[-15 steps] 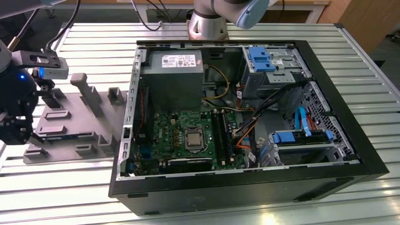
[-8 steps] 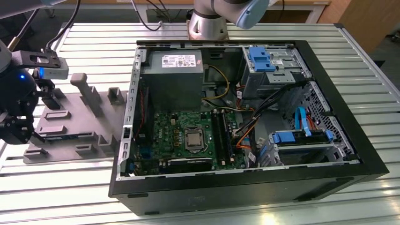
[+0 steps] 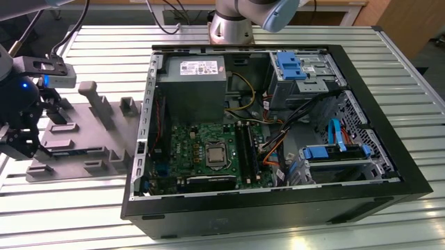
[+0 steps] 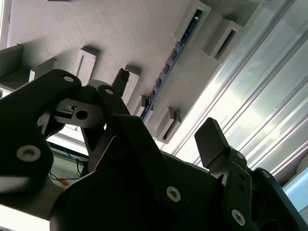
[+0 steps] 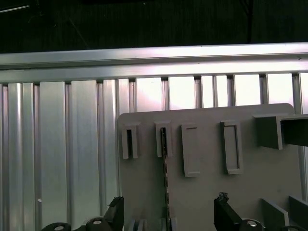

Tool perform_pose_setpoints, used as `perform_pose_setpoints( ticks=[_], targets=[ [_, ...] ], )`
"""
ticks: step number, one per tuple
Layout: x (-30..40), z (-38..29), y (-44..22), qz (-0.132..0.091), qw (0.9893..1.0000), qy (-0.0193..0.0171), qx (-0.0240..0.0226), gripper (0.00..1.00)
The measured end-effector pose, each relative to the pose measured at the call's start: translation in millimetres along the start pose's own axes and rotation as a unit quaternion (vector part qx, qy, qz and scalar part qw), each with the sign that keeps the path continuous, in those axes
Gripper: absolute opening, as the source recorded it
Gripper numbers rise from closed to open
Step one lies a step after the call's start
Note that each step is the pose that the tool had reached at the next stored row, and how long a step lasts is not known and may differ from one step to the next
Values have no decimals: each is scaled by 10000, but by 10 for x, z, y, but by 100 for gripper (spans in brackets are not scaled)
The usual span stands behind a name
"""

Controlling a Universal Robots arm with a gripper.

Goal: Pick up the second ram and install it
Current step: 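Pick up the second ram and move it above second insertion slot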

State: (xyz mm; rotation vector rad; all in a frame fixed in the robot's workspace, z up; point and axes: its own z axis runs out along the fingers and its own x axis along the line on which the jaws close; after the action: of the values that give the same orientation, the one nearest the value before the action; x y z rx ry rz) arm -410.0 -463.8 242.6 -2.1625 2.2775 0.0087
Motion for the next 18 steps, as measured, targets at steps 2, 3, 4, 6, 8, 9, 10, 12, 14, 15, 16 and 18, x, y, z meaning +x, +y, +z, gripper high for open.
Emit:
perform_pose_setpoints(
  ticks=[2, 3, 4, 6, 8, 9, 10, 12, 14, 15, 16, 18],
  targets=[
    [0, 0, 0, 0, 10000, 0, 0, 82],
    [0, 0, 0, 0, 10000, 0, 0, 82],
    [0, 1, 0, 0, 10000, 0, 0, 80],
    [0, 1, 0, 0, 10000, 0, 0, 74],
    [0, 1, 0, 0, 10000, 0, 0, 74],
    [0, 1, 0, 0, 10000, 0, 0, 72],
    [0, 1, 0, 0, 10000, 0, 0, 72],
    [0, 1, 0, 0, 10000, 0, 0, 65],
    [0, 1, 0, 0, 10000, 0, 0, 64],
    [0, 1, 0, 0, 10000, 0, 0, 64],
    [0, 2, 0, 0, 10000, 0, 0, 57],
    [0, 2, 0, 0, 10000, 0, 0, 55]
  ],
)
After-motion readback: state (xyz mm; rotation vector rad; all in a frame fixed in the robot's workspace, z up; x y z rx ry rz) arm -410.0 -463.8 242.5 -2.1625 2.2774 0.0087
